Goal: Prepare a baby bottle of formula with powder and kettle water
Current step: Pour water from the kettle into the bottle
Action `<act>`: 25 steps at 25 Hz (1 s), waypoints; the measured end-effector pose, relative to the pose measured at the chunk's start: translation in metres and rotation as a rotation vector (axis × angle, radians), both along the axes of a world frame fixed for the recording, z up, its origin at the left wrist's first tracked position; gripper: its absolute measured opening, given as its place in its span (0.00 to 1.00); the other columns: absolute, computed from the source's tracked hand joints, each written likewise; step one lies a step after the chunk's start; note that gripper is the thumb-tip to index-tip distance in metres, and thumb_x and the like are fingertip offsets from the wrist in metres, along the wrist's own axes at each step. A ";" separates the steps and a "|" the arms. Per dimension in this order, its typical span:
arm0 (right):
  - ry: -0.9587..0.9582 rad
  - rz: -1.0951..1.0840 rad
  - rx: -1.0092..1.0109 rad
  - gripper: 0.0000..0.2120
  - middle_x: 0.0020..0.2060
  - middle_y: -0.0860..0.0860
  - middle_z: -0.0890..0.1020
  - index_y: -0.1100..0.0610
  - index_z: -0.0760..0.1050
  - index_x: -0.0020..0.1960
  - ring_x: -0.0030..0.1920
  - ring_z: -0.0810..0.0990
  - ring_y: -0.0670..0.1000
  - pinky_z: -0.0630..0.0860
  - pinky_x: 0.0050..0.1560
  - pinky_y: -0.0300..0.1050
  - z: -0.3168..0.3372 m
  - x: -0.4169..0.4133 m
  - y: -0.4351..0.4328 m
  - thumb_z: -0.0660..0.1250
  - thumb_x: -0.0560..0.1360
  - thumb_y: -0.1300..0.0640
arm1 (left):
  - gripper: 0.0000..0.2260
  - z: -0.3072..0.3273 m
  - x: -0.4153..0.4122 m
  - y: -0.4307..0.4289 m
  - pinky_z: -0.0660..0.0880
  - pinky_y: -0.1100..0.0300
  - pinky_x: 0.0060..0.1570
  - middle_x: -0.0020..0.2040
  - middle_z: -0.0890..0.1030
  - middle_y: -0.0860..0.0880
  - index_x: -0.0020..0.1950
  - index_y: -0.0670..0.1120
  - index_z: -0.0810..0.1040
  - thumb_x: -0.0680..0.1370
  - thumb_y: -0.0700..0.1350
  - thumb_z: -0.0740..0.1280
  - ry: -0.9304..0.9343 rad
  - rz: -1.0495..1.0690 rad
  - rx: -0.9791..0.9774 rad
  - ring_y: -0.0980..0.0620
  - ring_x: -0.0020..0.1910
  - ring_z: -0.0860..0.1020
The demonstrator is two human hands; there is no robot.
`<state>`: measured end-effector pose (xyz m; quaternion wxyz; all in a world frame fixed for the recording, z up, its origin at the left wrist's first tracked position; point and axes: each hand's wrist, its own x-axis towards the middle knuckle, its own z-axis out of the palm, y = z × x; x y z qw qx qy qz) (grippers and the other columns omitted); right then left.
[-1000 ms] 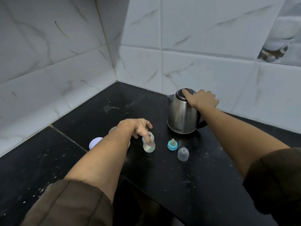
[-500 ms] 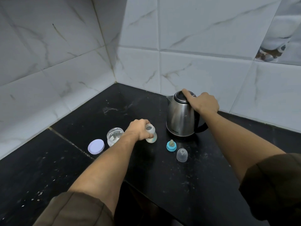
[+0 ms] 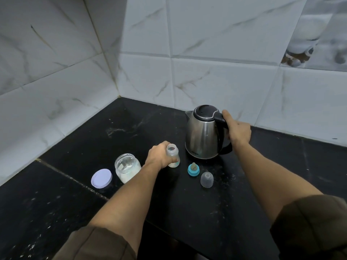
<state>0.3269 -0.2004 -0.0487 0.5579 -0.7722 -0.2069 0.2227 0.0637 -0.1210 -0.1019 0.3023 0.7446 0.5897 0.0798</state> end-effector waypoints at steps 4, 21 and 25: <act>-0.020 -0.084 0.010 0.31 0.29 0.52 0.73 0.55 0.69 0.28 0.34 0.73 0.54 0.73 0.41 0.50 0.002 -0.004 0.011 0.71 0.67 0.29 | 0.23 0.009 0.001 0.003 0.77 0.54 0.52 0.54 0.82 0.51 0.61 0.53 0.79 0.68 0.55 0.79 -0.059 0.061 0.021 0.48 0.56 0.79; -0.458 0.232 0.078 0.31 0.19 0.47 0.57 0.53 0.56 0.25 0.26 0.59 0.52 0.59 0.30 0.48 0.129 -0.035 0.074 0.71 0.68 0.36 | 0.24 0.081 -0.008 0.043 0.76 0.52 0.60 0.56 0.85 0.49 0.65 0.52 0.80 0.71 0.55 0.77 -0.197 0.251 0.264 0.46 0.59 0.80; -0.539 0.280 0.077 0.30 0.22 0.48 0.57 0.52 0.54 0.26 0.28 0.58 0.53 0.59 0.31 0.48 0.142 -0.037 0.080 0.70 0.67 0.37 | 0.24 0.090 -0.008 0.051 0.74 0.54 0.58 0.56 0.84 0.50 0.67 0.54 0.80 0.71 0.53 0.77 -0.226 0.253 0.248 0.46 0.59 0.80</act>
